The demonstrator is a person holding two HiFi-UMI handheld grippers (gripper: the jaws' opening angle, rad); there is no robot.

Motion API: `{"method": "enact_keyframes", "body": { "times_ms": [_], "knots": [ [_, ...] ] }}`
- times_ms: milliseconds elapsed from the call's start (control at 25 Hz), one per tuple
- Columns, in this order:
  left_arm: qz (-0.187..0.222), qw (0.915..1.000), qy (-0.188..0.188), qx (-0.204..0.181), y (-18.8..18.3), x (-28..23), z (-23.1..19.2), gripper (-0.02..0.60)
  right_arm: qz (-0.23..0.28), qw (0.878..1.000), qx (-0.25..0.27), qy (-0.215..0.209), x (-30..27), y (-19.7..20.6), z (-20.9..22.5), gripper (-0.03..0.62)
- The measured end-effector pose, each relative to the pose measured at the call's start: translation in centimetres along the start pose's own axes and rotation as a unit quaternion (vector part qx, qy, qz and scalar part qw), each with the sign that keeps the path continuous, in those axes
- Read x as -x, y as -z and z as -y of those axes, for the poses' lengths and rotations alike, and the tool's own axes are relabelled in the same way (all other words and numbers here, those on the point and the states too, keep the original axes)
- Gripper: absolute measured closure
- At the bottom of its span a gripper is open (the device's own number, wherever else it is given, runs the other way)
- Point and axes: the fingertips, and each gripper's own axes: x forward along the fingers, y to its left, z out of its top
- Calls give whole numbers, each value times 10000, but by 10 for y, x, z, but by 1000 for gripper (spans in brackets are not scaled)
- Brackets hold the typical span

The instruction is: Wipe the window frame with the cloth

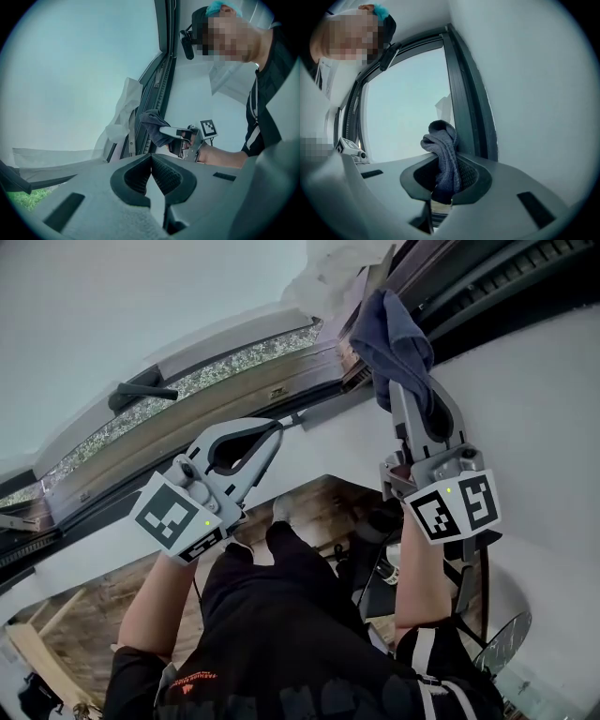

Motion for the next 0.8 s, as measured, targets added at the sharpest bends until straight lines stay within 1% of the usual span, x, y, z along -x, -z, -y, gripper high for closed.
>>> {"method": "enact_keyframes", "body": {
  "times_ms": [320,560,800],
  "knots": [
    [-136,9998,13,137,23,-4,-5,561,-204,9996,-183,67,-3,35,9,551],
    [-234,9995,13,195,28,-6,-5,561,-414,9985,-332,167,-3,60,17,551],
    [-312,9992,-3,249,35,-7,-5,561,-524,9974,-442,216,-3,76,21,551]
  ]
}}
